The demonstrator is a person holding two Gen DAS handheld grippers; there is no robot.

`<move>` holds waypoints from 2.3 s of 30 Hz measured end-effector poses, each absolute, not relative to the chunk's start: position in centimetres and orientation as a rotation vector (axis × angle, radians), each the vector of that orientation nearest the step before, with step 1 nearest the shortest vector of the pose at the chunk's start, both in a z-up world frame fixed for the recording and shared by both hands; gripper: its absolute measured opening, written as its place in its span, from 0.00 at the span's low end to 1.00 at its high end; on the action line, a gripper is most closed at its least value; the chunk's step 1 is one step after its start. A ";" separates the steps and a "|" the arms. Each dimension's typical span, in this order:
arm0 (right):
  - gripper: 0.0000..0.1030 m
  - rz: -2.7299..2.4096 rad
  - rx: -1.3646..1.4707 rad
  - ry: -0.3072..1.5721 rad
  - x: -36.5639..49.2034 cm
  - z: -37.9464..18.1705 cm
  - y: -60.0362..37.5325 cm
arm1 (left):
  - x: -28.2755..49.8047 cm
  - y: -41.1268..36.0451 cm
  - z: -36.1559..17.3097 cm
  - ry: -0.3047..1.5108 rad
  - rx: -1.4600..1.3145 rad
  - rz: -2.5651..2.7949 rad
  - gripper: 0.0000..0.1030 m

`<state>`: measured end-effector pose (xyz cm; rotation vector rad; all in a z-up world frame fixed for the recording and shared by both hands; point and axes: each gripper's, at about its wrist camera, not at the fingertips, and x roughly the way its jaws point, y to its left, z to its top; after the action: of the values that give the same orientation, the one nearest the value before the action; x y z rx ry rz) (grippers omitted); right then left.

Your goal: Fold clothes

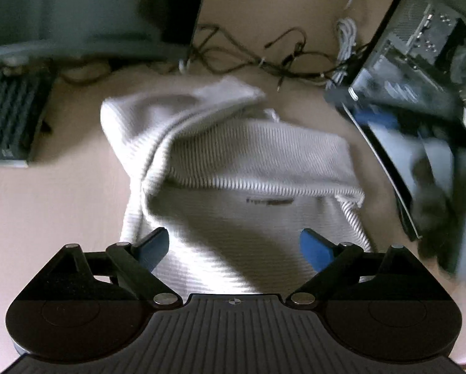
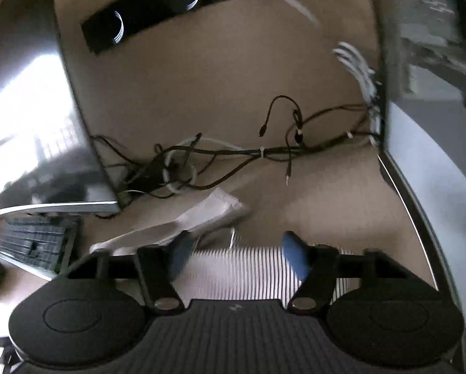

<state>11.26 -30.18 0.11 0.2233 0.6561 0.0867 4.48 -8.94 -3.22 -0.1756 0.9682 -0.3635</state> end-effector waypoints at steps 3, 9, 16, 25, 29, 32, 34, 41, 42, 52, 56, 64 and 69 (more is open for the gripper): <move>0.61 0.069 0.212 0.700 15.9 -1.3 -29.3 | 5.0 -8.3 -4.4 1.017 -0.212 -0.345 0.92; 0.61 0.040 0.239 0.771 23.3 -5.2 -28.9 | 5.2 -7.5 -5.1 1.045 -0.222 -0.326 0.95; 0.61 0.057 0.246 0.847 27.4 -7.9 -27.2 | 5.1 -7.9 -5.3 1.039 -0.200 -0.346 1.00; 0.26 0.151 0.188 0.856 27.6 -8.1 -24.5 | 5.2 -8.1 -5.3 1.033 -0.184 -0.342 1.00; 0.22 0.175 0.208 0.811 26.0 -6.3 -25.0 | 5.5 -8.0 -5.2 1.040 -0.197 -0.345 1.00; 0.21 0.167 0.250 0.745 23.6 -3.9 -26.5 | 5.7 -7.7 -5.2 1.046 -0.214 -0.348 1.00; 0.20 0.156 0.278 0.688 21.4 -2.0 -27.6 | 5.8 -7.5 -5.1 1.049 -0.225 -0.348 1.00; 0.20 0.070 0.319 0.583 13.1 0.5 -30.8 | 6.1 -7.2 -4.6 1.048 -0.220 -0.339 1.00; 0.20 0.049 0.322 0.590 11.8 0.0 -31.2 | 6.2 -7.3 -4.5 1.047 -0.213 -0.338 1.00; 0.30 -0.106 0.359 0.772 8.5 -5.3 -33.0 | 7.3 -9.3 -2.3 0.982 -0.076 -0.336 1.00; 0.35 -0.140 0.331 0.731 7.8 -3.7 -33.6 | 7.6 -9.9 -1.7 0.961 -0.042 -0.342 1.00; 0.35 -0.096 0.283 0.660 7.2 -1.6 -33.0 | 7.7 -10.5 -1.3 0.939 -0.025 -0.360 1.00; 0.35 -0.026 0.274 0.747 8.4 -3.6 -31.3 | 8.6 -11.3 -0.7 0.897 -0.011 -0.397 1.00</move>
<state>8.45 -31.35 -3.55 0.2741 0.7474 -0.0257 8.59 -11.25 -0.70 -0.0109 0.8971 -0.3970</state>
